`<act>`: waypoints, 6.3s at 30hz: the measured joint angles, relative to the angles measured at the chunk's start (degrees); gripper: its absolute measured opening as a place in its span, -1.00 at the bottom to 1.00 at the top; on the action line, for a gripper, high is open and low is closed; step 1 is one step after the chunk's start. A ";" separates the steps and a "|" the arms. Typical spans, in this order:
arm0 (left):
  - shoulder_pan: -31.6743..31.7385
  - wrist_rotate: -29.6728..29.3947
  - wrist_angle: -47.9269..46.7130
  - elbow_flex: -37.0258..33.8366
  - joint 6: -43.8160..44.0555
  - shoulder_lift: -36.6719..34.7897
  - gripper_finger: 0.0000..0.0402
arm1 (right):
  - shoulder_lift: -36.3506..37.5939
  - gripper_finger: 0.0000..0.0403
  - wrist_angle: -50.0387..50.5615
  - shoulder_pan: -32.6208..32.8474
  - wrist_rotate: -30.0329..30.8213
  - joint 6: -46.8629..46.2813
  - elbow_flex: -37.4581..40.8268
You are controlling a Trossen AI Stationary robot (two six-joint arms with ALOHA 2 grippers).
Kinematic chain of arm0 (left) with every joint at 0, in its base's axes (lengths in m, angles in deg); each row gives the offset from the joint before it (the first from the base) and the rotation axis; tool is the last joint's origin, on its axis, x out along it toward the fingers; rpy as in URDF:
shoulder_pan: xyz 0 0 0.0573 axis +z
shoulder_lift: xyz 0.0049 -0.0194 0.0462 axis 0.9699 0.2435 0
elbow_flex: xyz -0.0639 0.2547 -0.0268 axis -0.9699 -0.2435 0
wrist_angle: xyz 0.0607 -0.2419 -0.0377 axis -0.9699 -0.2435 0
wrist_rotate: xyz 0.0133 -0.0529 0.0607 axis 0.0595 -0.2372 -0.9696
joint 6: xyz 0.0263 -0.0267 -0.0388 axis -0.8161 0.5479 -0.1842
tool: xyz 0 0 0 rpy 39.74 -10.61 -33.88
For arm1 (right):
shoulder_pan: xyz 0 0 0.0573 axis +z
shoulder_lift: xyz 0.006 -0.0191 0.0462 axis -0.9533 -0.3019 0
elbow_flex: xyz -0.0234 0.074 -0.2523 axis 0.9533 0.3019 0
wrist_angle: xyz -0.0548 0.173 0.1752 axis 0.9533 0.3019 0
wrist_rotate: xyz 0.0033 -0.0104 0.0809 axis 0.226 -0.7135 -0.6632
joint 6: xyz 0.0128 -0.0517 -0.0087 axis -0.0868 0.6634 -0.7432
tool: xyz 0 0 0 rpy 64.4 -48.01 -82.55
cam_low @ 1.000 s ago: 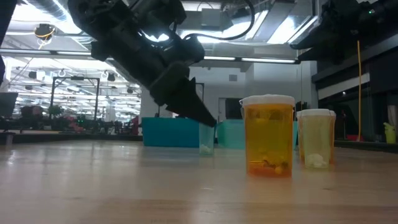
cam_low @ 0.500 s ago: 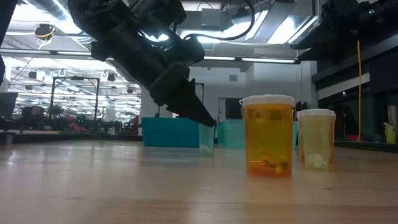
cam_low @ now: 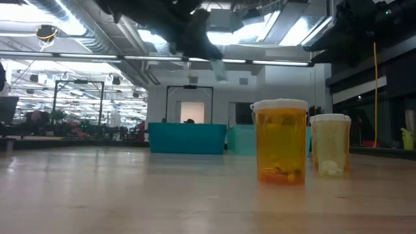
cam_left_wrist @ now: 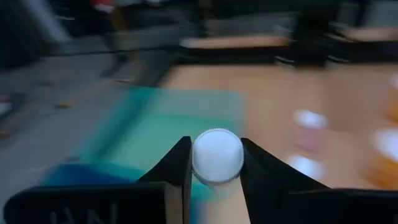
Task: Pick and place medicine bottles into bin by pill shape (circle, oval)
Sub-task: Put the bottom blue pill bottle into the blue bin, then put the blue pill bottle into the blue bin
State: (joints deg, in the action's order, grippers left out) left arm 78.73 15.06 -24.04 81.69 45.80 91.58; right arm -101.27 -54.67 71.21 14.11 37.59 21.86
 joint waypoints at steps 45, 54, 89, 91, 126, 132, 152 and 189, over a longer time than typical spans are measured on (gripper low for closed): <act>34.15 13.57 -9.24 10.82 -0.19 24.04 -0.58 | 0.00 0.19 0.07 0.00 0.07 0.17 0.00; 33.89 13.55 -7.05 10.99 1.30 26.20 -0.41 | 0.02 0.19 0.11 0.00 0.07 0.17 0.00; 10.29 21.19 -31.58 22.95 4.28 8.94 0.12 | 0.02 0.19 2.16 0.02 0.03 -0.19 0.00; 6.64 21.28 -31.70 22.93 4.29 9.24 0.11 | 0.01 0.19 2.16 0.01 0.02 -0.21 0.00; -4.60 17.88 -26.74 22.92 13.49 24.90 0.07 | -0.01 0.19 2.21 0.01 0.00 -0.13 0.00; -3.63 17.94 -21.23 22.84 13.22 29.98 0.07 | 0.00 0.19 2.19 0.01 0.01 -0.17 0.00; -2.03 21.16 -5.71 22.90 9.92 34.73 0.07 | 0.00 0.19 2.20 0.02 0.04 0.02 0.00; -2.57 20.41 -10.47 22.82 8.80 30.21 -0.58 | 0.00 0.19 2.73 0.02 0.07 0.20 0.00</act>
State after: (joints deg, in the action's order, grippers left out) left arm 76.16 35.47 -34.51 104.50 54.60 121.79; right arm -101.27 -51.94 71.23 14.18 37.79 21.86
